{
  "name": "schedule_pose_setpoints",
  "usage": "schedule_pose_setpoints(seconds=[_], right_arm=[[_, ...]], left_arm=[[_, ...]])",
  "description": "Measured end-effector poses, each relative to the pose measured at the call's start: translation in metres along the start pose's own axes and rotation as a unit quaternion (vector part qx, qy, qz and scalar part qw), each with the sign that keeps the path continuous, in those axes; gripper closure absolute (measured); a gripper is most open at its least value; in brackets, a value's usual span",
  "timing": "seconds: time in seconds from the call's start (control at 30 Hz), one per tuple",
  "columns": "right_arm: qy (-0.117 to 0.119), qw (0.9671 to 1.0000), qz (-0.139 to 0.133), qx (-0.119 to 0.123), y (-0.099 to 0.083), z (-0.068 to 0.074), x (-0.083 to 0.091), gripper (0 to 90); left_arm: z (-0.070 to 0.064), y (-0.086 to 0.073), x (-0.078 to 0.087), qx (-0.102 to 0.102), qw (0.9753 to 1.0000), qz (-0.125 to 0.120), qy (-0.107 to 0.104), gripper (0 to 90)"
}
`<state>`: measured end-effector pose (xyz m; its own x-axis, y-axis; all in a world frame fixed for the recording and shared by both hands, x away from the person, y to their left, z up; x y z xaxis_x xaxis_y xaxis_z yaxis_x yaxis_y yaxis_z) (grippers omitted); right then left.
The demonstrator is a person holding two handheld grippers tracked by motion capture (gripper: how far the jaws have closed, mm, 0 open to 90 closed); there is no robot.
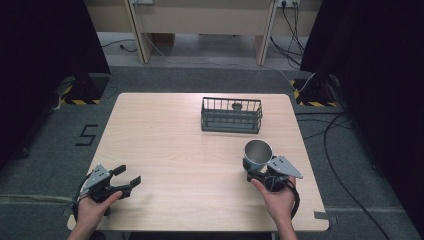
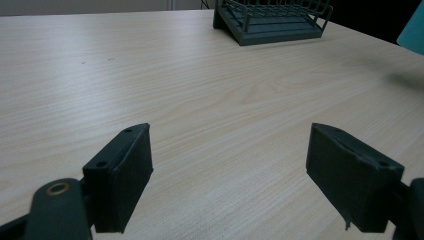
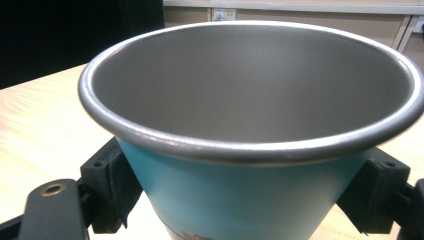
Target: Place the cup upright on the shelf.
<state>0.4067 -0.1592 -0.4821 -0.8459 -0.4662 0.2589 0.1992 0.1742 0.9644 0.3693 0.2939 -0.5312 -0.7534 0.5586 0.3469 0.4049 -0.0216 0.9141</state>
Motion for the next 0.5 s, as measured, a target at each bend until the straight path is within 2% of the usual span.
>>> schedule_pose_setpoints(seconds=[0.5], right_arm=[[-0.006,1.0000,-0.001,-0.007,0.013,-0.009,-0.014,18.2]], left_arm=[[0.001,0.000,-0.001,0.003,1.0000,0.001,0.000,18.2]])
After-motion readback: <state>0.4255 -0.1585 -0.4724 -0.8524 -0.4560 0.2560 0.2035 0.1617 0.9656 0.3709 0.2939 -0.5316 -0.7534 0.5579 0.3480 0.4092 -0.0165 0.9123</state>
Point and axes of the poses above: each handheld gripper's, and its own axes: x roughly backward along the jaws, y roughly out of its top, z roughly to its left, the point moved 6 cm from there along -x, roughly forward along the jaws, and after that the axes turned 4 degrees about x, right-handed, at the moved point
